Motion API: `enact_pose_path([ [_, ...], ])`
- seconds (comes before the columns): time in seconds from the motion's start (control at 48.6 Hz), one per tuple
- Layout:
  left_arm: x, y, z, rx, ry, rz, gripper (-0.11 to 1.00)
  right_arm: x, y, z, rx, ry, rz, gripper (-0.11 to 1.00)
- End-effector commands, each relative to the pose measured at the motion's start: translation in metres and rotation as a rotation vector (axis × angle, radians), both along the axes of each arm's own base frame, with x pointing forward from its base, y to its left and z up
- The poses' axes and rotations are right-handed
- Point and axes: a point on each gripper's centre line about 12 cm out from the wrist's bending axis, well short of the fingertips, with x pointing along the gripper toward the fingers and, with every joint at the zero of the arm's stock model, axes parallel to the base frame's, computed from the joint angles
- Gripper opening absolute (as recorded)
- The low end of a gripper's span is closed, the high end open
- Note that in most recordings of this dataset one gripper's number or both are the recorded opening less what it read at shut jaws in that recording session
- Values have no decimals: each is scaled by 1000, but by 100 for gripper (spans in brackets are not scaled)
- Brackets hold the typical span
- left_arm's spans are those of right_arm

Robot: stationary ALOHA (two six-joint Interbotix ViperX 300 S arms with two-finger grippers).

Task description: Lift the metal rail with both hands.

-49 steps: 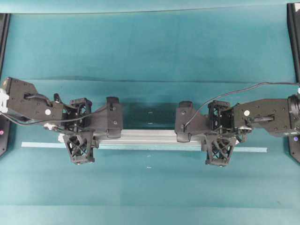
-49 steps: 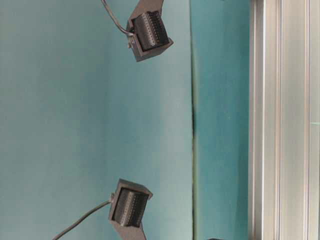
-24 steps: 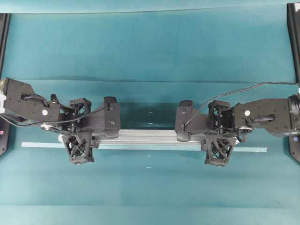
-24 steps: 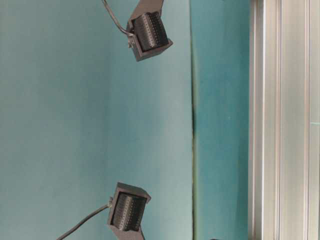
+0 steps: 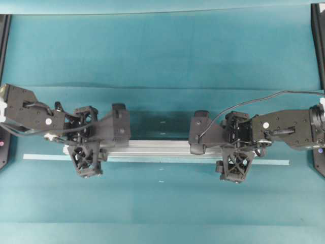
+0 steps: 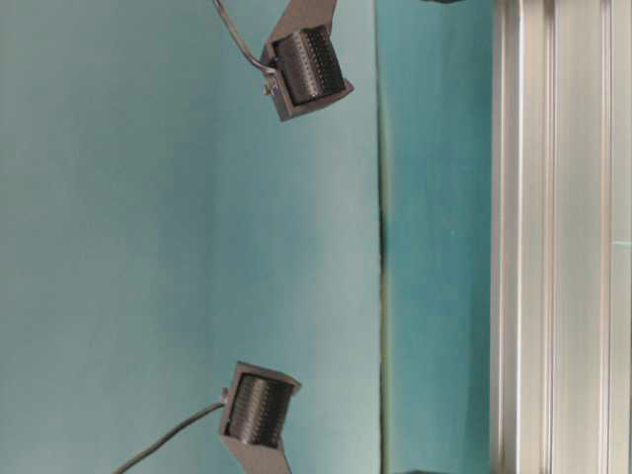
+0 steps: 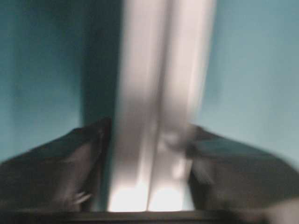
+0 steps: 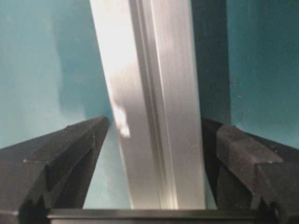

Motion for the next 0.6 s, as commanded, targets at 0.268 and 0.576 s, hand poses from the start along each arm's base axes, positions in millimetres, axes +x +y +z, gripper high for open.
enact_pose_path([
  [0.268,3,-9,12,12,-33,-57,95,6,0,5,-2,-18,2,92],
  [0.576,-7,-10,45,16,-38,-63,96,10,-6,37,-12,-73,3,93],
])
